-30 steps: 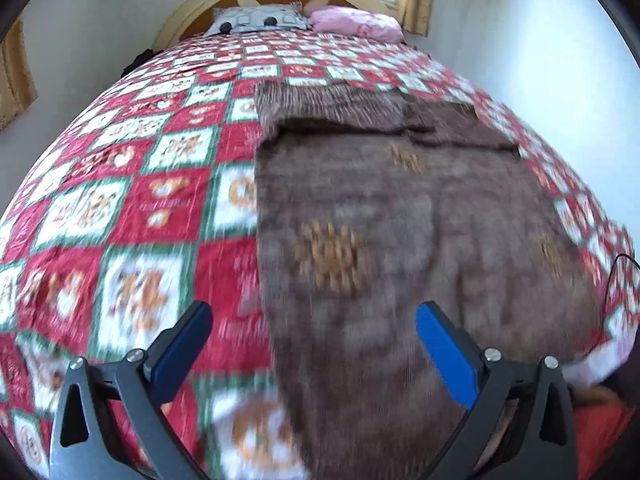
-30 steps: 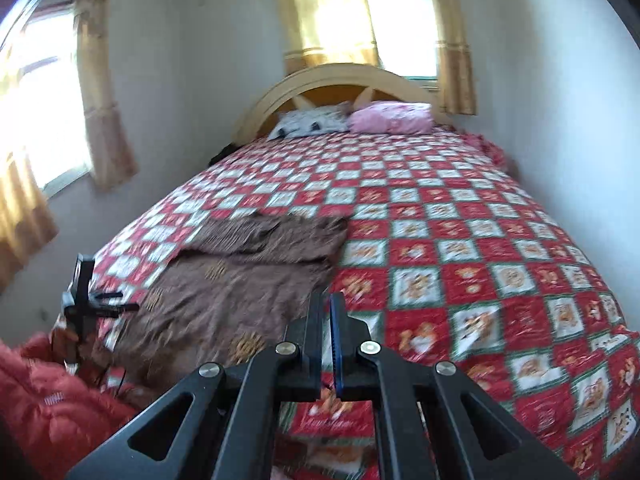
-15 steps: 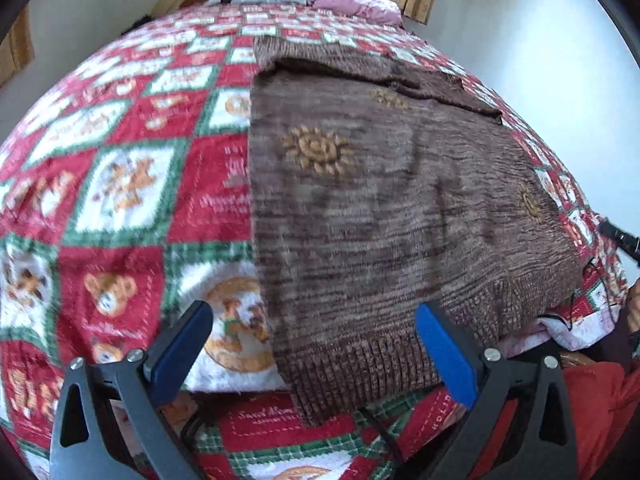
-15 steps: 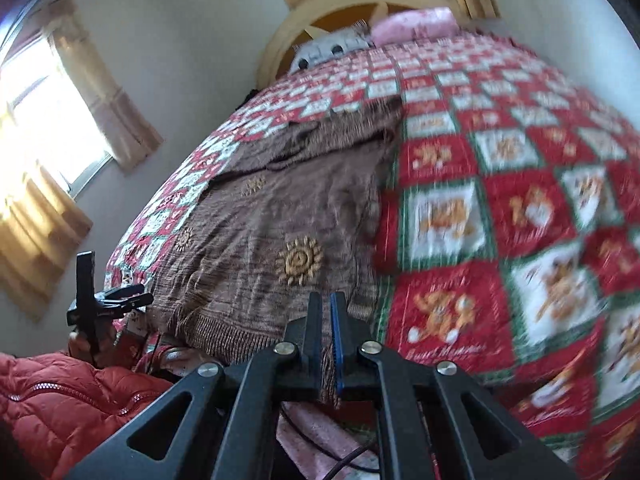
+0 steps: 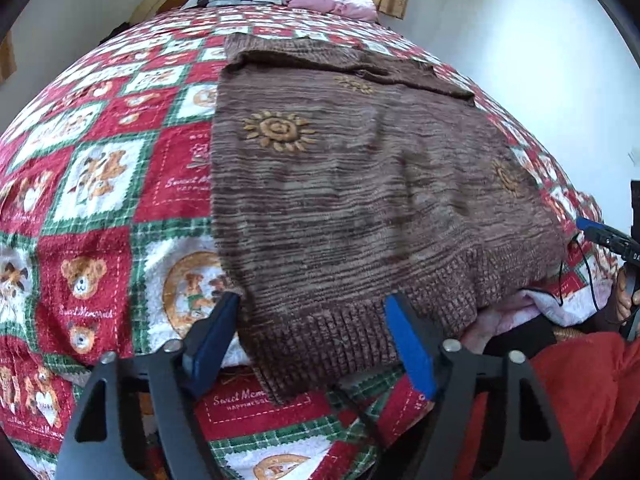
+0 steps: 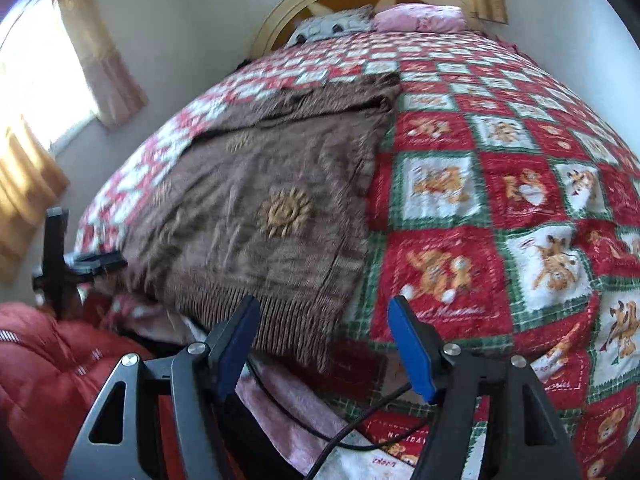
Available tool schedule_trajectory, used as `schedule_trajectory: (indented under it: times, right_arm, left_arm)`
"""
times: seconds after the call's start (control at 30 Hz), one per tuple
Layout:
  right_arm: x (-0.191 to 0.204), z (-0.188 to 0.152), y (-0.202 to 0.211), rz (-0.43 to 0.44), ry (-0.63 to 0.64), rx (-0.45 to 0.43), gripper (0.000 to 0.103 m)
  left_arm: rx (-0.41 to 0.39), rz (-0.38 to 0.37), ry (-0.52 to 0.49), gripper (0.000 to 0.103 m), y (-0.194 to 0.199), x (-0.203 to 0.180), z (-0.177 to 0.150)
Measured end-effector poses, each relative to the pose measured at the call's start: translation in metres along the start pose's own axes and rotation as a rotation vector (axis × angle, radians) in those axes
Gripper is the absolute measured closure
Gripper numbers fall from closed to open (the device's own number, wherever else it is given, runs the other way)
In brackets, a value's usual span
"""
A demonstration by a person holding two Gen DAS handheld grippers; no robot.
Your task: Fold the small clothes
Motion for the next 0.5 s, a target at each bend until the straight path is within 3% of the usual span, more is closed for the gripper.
schedule_trajectory:
  times: [0.07, 0.33, 0.4, 0.43, 0.5]
  right_arm:
    - [0.005, -0.004, -0.008, 0.008, 0.014, 0.032, 0.044]
    - [0.005, -0.015, -0.027, -0.041, 0.021, 0.084, 0.047]
    - [0.008, -0.018, -0.03, -0.041, 0.026, 0.107, 0.077]
    - [0.005, -0.018, -0.031, -0.062, 0.029, 0.107, 0.081]
    - [0.002, -0.017, -0.031, -0.06, 0.019, 0.107, 0.093]
  left_arm:
    - [0.003, -0.017, 0.001, 0.033, 0.001, -0.002, 0.0]
    - [-0.009, -0.002, -0.023, 0.033, -0.001, -0.007, 0.0]
    - [-0.009, 0.003, -0.024, 0.043, 0.0, -0.006, -0.001]
    - [-0.009, 0.012, -0.024, 0.048, -0.001, -0.006, 0.0]
    - [-0.008, 0.018, -0.02, 0.072, -0.001, -0.004, 0.001]
Point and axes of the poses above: each gripper's, at about its wrist camera, not at the fingertips, and y roughly against the way its jaws point, x to its left, z to its top, the point moved 10 cm from there along -y, roughly the way its jaws point, and after that the axes turned 11 degrees about z, right-handed, at the moved point
